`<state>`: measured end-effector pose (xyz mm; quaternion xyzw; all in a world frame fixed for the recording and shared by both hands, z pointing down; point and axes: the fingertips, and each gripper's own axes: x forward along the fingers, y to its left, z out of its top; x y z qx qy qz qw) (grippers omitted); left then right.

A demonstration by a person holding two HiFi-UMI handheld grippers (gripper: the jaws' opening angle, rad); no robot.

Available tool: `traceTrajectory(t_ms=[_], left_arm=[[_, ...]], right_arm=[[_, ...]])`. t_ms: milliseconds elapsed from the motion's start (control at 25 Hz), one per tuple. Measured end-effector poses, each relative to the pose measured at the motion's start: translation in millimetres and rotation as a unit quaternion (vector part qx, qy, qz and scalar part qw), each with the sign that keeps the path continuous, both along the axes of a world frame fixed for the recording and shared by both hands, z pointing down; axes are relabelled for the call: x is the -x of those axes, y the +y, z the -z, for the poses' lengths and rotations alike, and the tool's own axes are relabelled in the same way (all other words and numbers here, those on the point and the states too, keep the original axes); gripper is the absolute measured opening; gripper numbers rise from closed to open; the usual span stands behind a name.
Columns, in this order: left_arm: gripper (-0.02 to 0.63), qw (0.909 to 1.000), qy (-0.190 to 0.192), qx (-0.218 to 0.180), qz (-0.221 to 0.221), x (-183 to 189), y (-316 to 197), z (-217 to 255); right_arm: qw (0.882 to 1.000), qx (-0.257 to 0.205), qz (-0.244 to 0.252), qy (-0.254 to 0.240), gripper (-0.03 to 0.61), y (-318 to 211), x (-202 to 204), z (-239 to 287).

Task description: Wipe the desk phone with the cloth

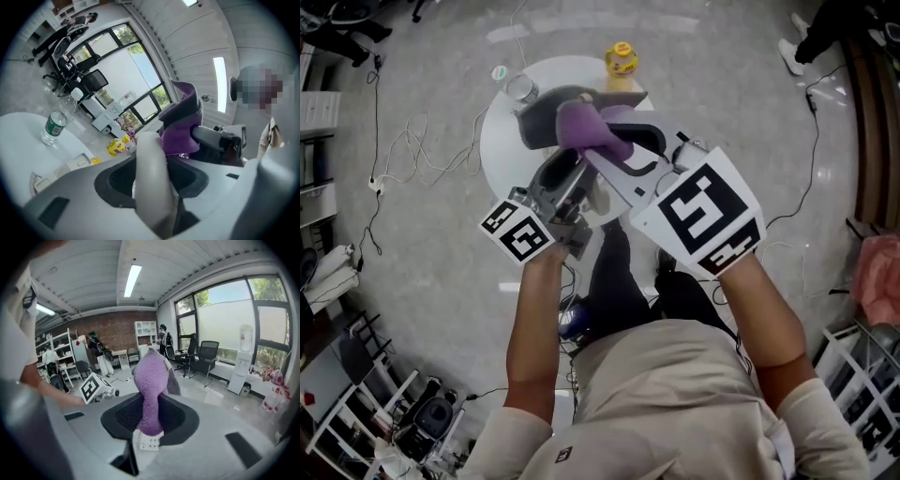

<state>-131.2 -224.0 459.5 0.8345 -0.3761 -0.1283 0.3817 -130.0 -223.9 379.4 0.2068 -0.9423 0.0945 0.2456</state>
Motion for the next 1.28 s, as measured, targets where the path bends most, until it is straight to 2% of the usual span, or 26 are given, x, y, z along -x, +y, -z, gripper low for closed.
traceTrajectory(t_ms=[120, 320, 560, 880, 1040, 1280], left_arm=[[0.202, 0.9989, -0.047, -0.005, 0.004, 6, -3, -7], [0.201, 0.9929, -0.117, -0.022, -0.004, 5, 0, -18], [0.201, 0.9875, -0.155, -0.023, -0.016, 1, -3, -26], [0.201, 0.9805, -0.193, -0.028, -0.024, 0, -7, -31], [0.201, 0.9767, -0.213, -0.028, -0.007, 11, -11, -36], [0.201, 0.9655, -0.258, -0.019, 0.028, 38, -28, -59]], right_arm=[[0.998, -0.007, 0.027, 0.053, 0.083, -1, 10, -14], [0.988, -0.033, 0.049, 0.142, 0.083, -7, 8, -37], [0.985, -0.033, 0.012, 0.171, 0.083, -39, -18, -56], [0.983, -0.029, -0.066, 0.168, 0.083, -73, -63, -65], [0.983, -0.037, -0.095, 0.155, 0.083, -81, -74, -64], [0.988, -0.027, -0.138, 0.061, 0.083, -82, -86, -55]])
